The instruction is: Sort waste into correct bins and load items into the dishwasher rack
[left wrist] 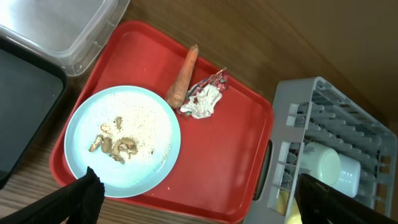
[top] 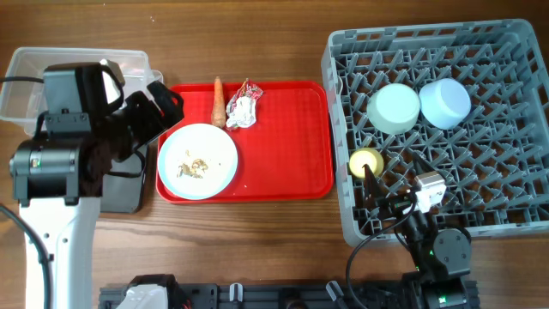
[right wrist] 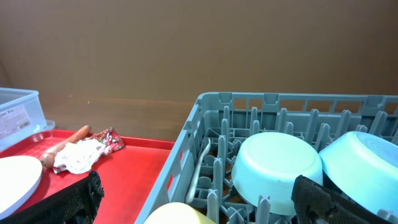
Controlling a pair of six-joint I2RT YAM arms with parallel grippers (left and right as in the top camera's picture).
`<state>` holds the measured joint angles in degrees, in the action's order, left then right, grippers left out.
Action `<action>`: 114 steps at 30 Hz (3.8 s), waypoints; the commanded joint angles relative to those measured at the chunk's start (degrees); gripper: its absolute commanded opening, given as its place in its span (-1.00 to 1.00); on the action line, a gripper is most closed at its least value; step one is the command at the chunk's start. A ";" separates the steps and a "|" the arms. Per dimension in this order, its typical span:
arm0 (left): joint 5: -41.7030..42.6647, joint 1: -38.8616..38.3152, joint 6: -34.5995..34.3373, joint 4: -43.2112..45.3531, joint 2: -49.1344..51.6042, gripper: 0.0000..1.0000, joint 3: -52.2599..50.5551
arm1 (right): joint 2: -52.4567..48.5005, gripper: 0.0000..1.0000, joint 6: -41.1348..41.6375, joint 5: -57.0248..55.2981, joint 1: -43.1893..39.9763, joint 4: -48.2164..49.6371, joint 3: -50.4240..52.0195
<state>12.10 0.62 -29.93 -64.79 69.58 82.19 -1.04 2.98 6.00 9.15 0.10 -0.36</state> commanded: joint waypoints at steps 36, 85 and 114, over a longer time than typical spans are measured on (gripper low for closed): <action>-12.02 -21.16 6.01 21.24 41.64 0.30 -0.66 | 0.39 0.99 0.87 0.96 -0.44 0.42 0.07; -19.47 -21.90 20.76 25.46 53.42 0.69 6.95 | 0.39 1.00 0.85 0.96 -0.44 0.42 0.07; -12.04 14.19 4.13 24.30 36.70 0.99 9.94 | 0.39 0.99 0.87 0.96 -0.44 0.42 0.07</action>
<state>-6.79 15.11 -28.62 -40.58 105.93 92.09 -1.04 2.98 6.00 9.15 0.12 -0.36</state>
